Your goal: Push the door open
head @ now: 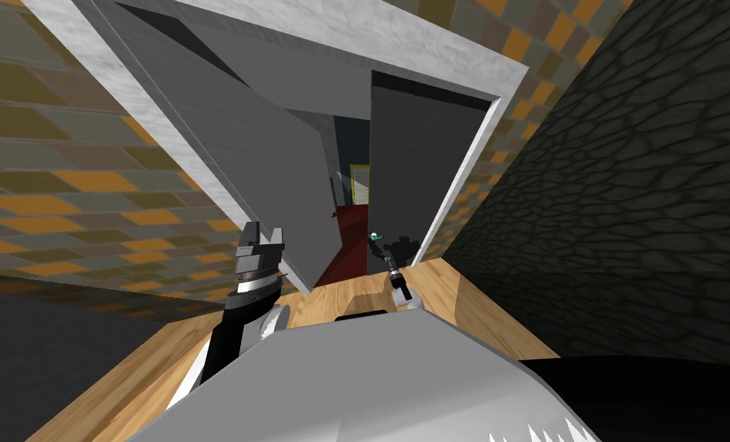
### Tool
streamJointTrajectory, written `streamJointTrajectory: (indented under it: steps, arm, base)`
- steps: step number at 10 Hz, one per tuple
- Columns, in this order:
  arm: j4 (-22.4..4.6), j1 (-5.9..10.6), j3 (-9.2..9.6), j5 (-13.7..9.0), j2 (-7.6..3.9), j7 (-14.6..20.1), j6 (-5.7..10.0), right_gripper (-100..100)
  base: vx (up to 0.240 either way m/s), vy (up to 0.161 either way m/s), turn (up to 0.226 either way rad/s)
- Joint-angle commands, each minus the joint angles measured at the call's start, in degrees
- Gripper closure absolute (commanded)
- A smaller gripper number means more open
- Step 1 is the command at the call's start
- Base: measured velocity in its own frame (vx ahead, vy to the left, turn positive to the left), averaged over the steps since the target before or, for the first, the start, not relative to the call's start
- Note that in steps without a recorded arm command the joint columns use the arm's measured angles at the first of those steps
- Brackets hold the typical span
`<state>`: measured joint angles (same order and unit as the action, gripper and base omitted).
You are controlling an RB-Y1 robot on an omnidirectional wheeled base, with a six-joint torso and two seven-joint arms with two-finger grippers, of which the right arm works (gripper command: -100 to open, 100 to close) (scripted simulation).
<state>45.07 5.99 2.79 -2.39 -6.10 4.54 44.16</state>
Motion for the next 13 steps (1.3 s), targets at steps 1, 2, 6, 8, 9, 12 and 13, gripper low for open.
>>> streamJointTrajectory:
  steps: [1, 2, 6, 8, 9, 12, 13]
  arm:
    - [-1.72, 0.71, 0.15, -0.08, 0.02, 0.04, 0.28, -100]
    - [-2.70, 1.11, 0.22, -0.12, 0.03, 0.06, 0.50, -100]
    - [-6.63, 2.69, 0.49, -0.29, 0.10, 0.12, 1.41, -100]
    - [-9.37, 3.79, 0.67, -0.41, 0.16, 0.17, 2.03, -100]
    - [-10.39, 4.20, 0.74, -0.46, 0.18, 0.19, 2.27, -100]
    - [-10.66, 4.29, 0.62, -0.52, 0.23, 0.06, 2.33, -100]
    - [-10.71, 4.29, 0.57, -0.55, 0.24, 0.02, 2.35, -100]
  base:
    - [0.086, -0.038, 0.046]
    - [0.086, -0.025, 0.046]
    - [0.076, -0.026, 0.034]
    - [0.090, -0.031, 0.049]
    - [0.096, -0.032, 0.041]
    - [0.084, -0.014, 0.019]
    - [0.174, 0.011, 0.023]
